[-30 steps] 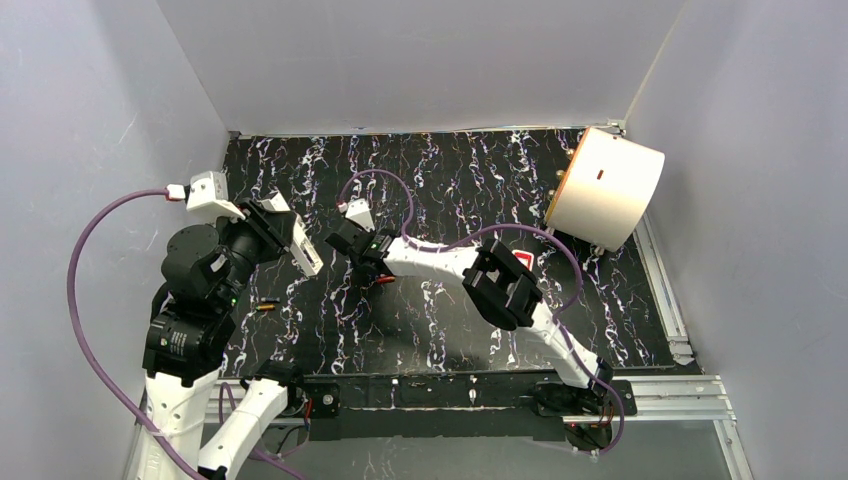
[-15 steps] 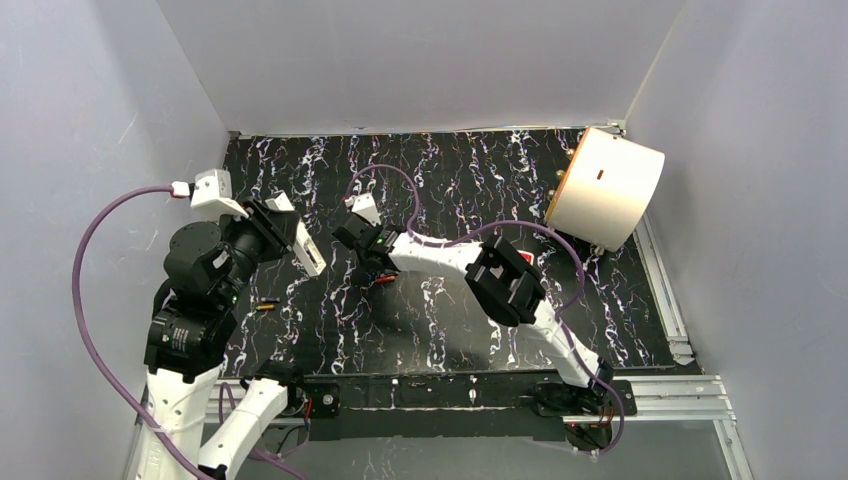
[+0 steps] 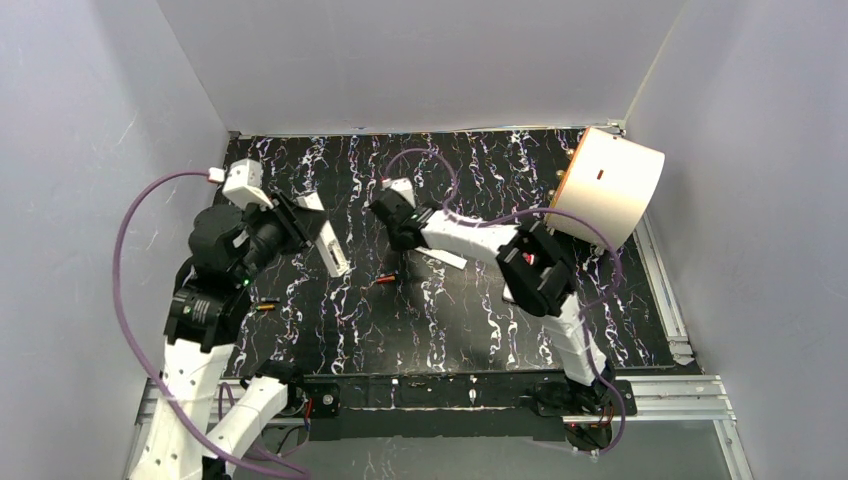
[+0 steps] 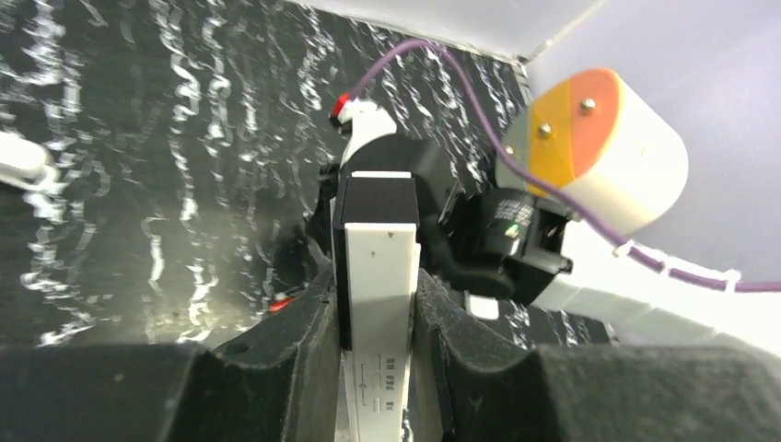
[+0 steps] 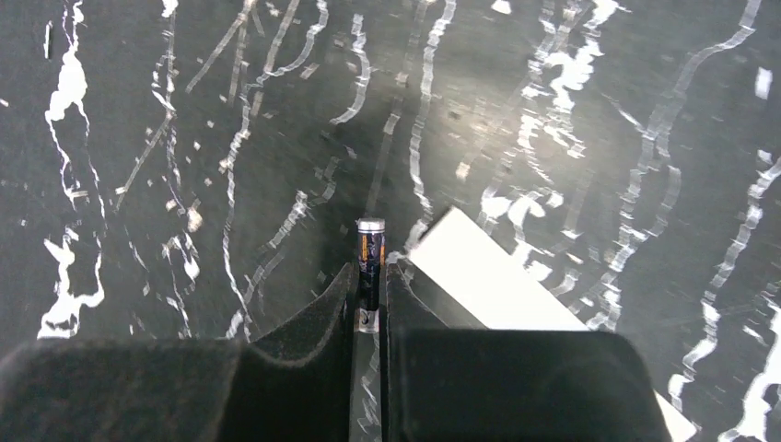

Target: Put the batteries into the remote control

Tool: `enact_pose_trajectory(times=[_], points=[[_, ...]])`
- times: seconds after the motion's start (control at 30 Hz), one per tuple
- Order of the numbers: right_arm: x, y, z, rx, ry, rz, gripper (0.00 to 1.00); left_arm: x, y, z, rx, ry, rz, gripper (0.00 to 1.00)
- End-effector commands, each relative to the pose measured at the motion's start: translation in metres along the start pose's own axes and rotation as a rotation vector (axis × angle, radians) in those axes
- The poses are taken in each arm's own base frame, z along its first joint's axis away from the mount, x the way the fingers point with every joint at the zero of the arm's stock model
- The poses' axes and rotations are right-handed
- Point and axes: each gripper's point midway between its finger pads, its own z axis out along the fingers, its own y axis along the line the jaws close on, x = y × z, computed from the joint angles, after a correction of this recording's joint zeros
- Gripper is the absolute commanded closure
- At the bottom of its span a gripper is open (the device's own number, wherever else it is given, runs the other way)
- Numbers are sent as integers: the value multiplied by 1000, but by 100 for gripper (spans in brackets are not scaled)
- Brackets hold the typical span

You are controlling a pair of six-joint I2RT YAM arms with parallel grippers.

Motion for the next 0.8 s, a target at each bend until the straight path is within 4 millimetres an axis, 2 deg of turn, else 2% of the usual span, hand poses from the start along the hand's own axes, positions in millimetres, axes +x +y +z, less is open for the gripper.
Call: enact_pose_trajectory(times=[0.0, 0.23, 0.27, 0.43, 0.57, 0.63, 0.77], points=[[-47, -7, -65, -201, -50, 61, 88, 19, -28, 25, 182, 95, -93, 100], [-69, -25, -151, -418, -72, 130, 89, 31, -44, 66, 268, 187, -314, 100], [-74, -25, -168, -461, -81, 145, 89, 31, -48, 73, 294, 197, -338, 100], [-75, -26, -216, -563, -86, 193, 89, 53, -50, 103, 345, 283, -472, 100], [-78, -24, -246, -628, -99, 211, 88, 73, -54, 119, 373, 377, -486, 100], [-78, -22, -257, -662, -88, 222, 88, 76, -56, 125, 380, 405, -491, 100], [-68, -18, -267, -699, -32, 237, 88, 74, -62, 134, 400, 409, -491, 100]])
